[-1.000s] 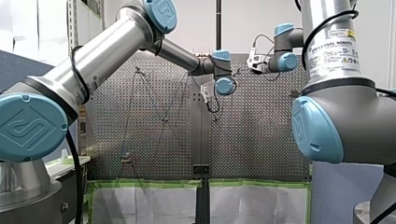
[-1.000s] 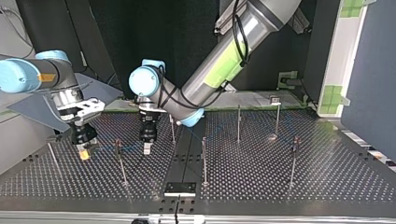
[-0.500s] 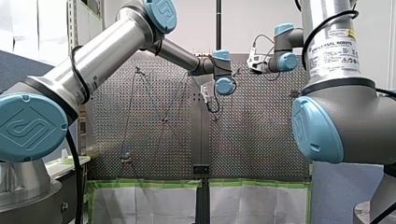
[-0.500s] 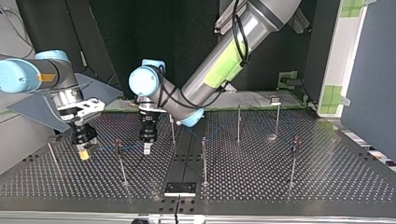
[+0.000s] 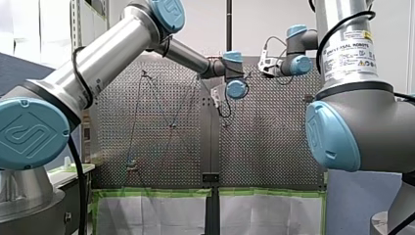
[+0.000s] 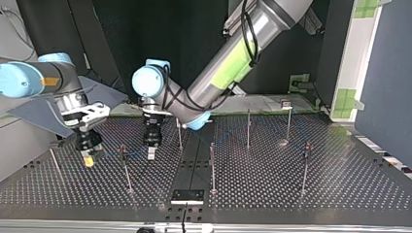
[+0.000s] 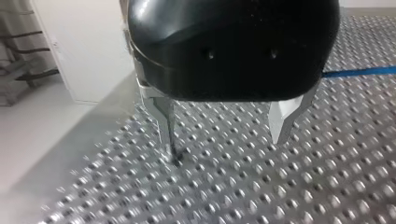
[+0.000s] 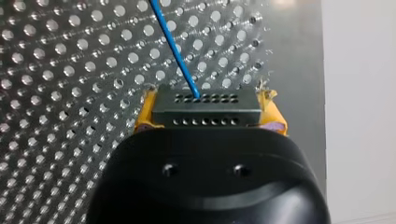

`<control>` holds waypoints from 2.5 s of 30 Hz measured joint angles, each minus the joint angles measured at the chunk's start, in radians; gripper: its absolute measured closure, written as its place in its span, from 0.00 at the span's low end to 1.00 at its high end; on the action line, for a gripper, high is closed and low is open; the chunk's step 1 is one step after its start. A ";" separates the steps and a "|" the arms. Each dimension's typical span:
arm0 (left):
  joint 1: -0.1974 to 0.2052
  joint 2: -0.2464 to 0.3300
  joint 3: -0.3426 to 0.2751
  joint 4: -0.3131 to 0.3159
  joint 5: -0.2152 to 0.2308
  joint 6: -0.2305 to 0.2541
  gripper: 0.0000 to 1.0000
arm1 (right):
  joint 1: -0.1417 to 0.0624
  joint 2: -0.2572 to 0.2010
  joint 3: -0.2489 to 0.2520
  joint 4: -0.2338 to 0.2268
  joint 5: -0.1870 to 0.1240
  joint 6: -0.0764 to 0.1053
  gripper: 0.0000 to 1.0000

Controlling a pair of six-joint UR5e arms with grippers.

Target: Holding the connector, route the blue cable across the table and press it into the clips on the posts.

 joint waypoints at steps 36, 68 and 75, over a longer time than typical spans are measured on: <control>-0.066 0.218 -0.329 0.018 0.031 -0.154 0.01 | 0.042 0.000 -0.018 0.102 0.040 -0.054 1.00; -0.125 0.489 -0.600 0.289 -0.135 -0.312 0.01 | 0.001 0.000 -0.030 0.095 0.054 -0.064 1.00; -0.126 0.550 -0.661 0.350 -0.172 -0.314 0.01 | 0.008 0.000 -0.034 0.094 0.049 -0.065 1.00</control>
